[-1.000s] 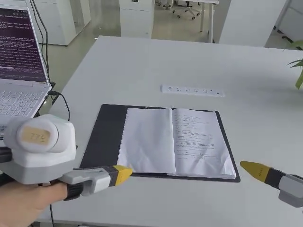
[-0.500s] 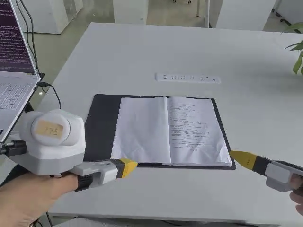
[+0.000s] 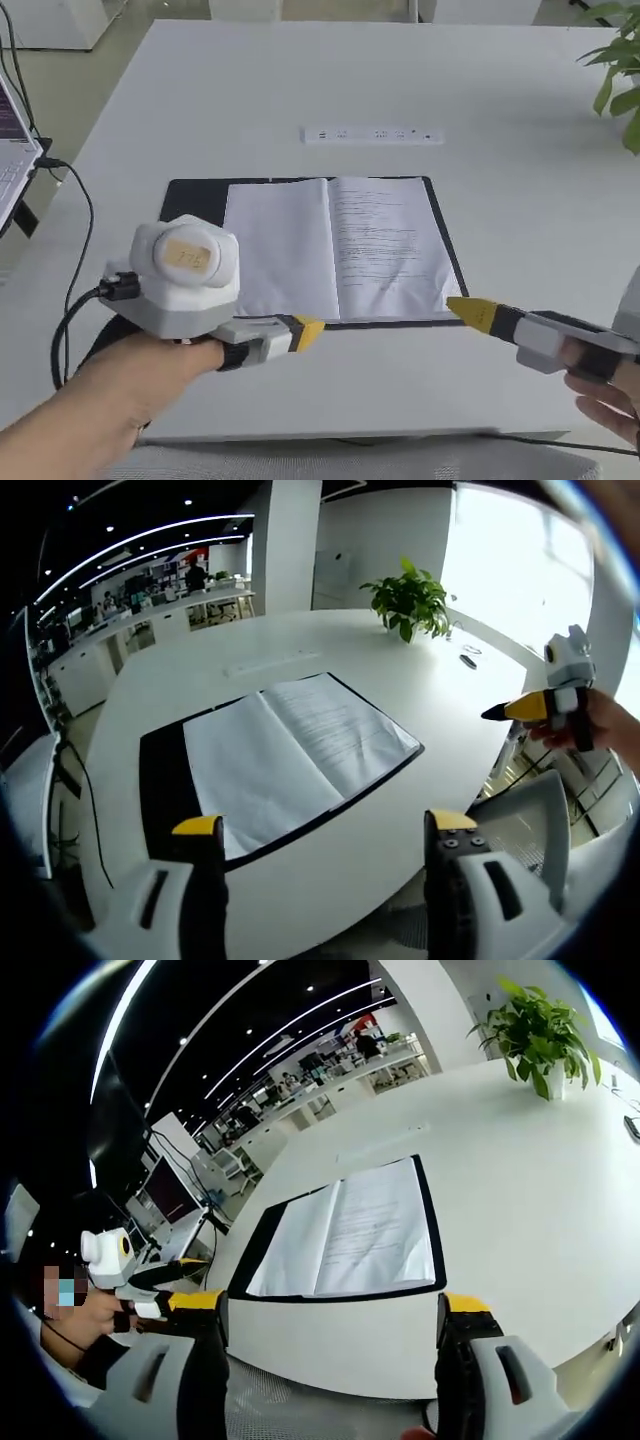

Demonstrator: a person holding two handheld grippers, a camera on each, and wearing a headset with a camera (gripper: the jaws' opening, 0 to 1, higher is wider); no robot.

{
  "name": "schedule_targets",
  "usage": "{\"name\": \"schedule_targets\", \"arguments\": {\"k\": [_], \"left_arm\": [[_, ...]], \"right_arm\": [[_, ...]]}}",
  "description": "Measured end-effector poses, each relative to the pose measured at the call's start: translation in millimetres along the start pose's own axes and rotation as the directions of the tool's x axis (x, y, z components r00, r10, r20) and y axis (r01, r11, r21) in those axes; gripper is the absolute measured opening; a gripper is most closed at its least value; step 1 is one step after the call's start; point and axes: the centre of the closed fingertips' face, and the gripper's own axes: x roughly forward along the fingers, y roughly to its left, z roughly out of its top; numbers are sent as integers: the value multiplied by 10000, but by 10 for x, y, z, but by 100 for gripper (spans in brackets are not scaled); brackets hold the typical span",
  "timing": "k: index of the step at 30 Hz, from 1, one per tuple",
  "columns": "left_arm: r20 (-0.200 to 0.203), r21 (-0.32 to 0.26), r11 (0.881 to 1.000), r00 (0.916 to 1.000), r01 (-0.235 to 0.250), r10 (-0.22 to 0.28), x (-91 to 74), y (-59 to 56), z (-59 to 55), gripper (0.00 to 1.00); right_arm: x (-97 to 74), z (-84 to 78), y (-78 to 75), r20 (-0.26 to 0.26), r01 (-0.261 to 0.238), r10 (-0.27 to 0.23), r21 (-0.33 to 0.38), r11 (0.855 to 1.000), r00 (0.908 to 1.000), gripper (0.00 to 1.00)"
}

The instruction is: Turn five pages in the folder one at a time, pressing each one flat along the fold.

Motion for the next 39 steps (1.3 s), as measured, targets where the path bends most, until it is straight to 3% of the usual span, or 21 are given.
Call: {"name": "schedule_targets", "arguments": {"k": [10, 18, 32, 39], "left_arm": [[0, 457, 9980, 9991, 431, -431, 657, -225, 9, 75], [-1, 925, 9941, 9984, 571, -574, 1187, -406, 54, 71], [132, 1250, 9900, 9976, 661, -683, 1816, -599, 111, 66], [437, 1326, 9892, 9967, 622, -686, 1998, -662, 167, 62]], "right_arm": [[123, -113, -47, -21, -140, 141, 192, 9997, 9999, 80], [247, -183, -236, -12, 68, -68, 442, 9990, 10000, 75], [530, -127, -468, 266, 129, -154, 921, 9957, 9995, 66], [675, -42, -562, 412, 190, -235, 1046, 9943, 9989, 62]]}}
